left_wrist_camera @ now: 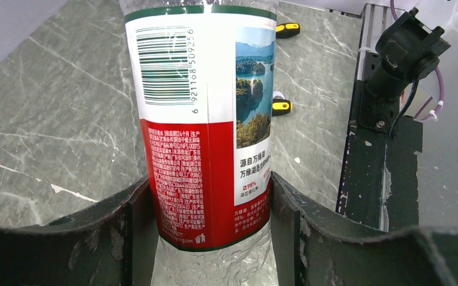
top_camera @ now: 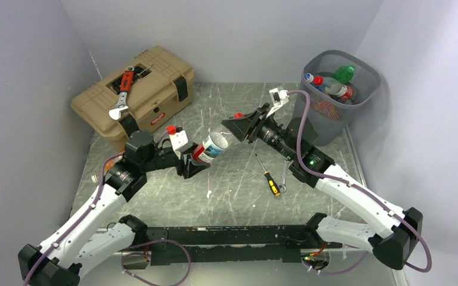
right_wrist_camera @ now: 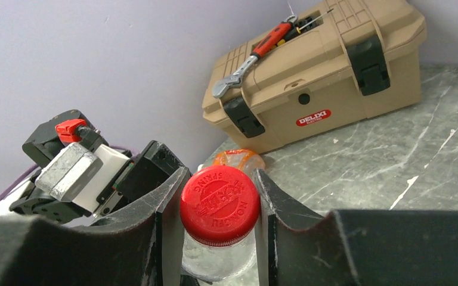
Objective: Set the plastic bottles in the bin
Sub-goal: Place the plastic bottle in the trash bin.
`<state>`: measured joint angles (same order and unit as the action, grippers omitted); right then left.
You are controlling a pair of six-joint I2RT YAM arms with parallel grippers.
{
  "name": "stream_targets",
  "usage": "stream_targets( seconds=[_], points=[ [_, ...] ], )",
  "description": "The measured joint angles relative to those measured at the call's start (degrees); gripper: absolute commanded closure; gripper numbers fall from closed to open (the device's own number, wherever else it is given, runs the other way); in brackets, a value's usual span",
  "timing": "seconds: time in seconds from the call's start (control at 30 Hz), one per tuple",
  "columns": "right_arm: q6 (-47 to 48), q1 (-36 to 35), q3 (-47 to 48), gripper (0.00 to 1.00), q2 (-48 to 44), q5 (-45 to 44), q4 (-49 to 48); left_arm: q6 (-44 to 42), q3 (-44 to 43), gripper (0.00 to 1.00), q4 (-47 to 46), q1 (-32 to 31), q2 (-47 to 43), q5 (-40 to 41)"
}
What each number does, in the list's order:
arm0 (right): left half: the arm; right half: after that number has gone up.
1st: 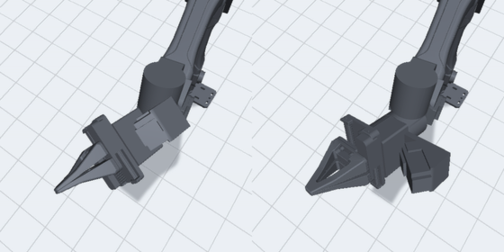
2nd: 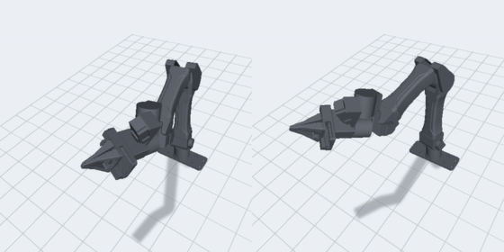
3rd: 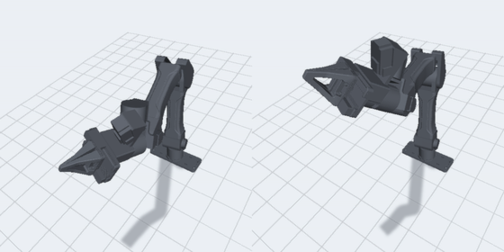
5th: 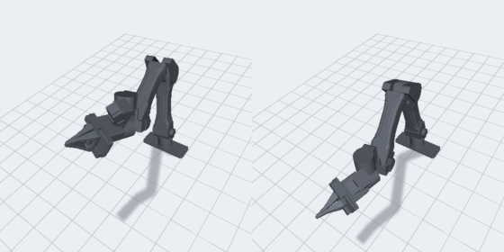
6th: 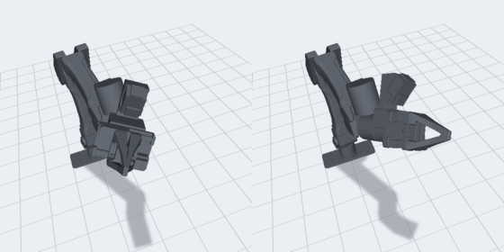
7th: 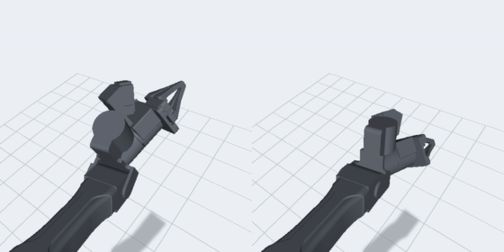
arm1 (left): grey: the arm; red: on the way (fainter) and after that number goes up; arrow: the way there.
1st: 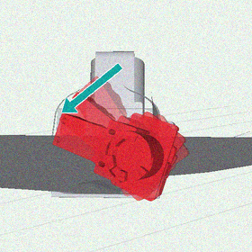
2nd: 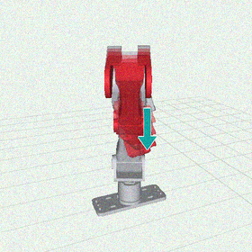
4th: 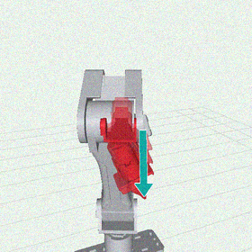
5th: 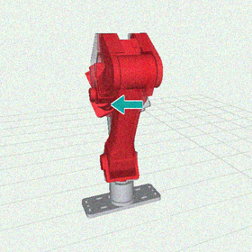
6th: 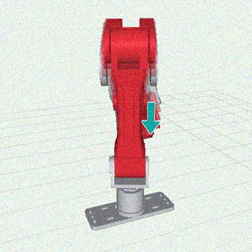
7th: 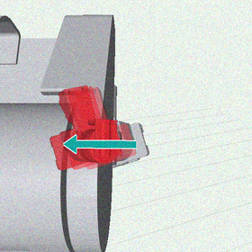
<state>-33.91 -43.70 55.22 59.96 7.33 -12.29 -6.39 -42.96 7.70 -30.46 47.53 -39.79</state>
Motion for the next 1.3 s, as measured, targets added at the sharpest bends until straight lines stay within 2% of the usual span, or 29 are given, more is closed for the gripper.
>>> stream_targets(
  seconds=[0.03,0.07,0.13,0.17,0.2,0.43,0.6,0.73,0.9,1.07,1.1,1.17,1.3],
  points=[
    [0.13,0.00,0.00,1.00,-0.09,-0.02,0.02,0.00,0.00,0.69,-0.09,0.00,0.00,0.02],
    [0.31,0.00,-0.02,1.00,-0.22,-0.04,0.04,0.07,0.00,0.55,-0.22,-0.02,0.00,0.07],
    [0.66,-0.02,-0.09,1.00,-0.81,-0.31,0.26,0.22,0.00,0.35,-0.74,-0.02,0.00,0.22],
    [0.92,-0.07,-0.13,1.00,-1.18,-0.46,0.46,0.26,0.00,0.12,-1.07,-0.17,0.00,0.46],
    [1.20,-0.15,-0.13,1.00,-1.60,-0.66,0.74,0.39,0.00,0.02,-1.31,-0.31,0.00,0.70],
    [8.39,-0.09,1.84,1.00,-6.49,-5.81,10.32,3.89,0.76,0.00,-1.97,-0.33,-3.02,10.21],
    [16.39,-0.11,13.33,1.00,-9.01,-13.77,21.29,4.74,2.64,0.01,-3.56,-0.33,-8.92,19.78],
    [23.63,-0.09,22.56,1.00,-10.49,-24.68,23.23,5.18,2.67,0.00,-4.37,-0.24,-10.08,25.70],
    [35.91,-0.04,30.05,1.00,-10.14,-40.28,16.94,6.49,2.67,0.00,-3.89,0.11,-8.59,32.87],
    [58.34,1.88,36.17,1.00,-1.95,-53.57,-4.39,7.54,2.64,0.01,-1.88,0.83,-5.90,39.67],
    [63.41,4.57,37.11,1.00,1.31,-55.19,-8.83,7.72,2.54,0.01,-1.27,1.01,-5.29,40.79],
    [66.69,10.80,38.36,1.00,6.51,-56.33,-11.45,7.96,2.29,0.00,-0.13,1.18,-4.42,42.34],
    [62.62,26.56,36.72,1.00,14.88,-55.95,-8.92,8.63,2.05,0.01,1.29,1.20,-4.28,44.50]
  ],
)
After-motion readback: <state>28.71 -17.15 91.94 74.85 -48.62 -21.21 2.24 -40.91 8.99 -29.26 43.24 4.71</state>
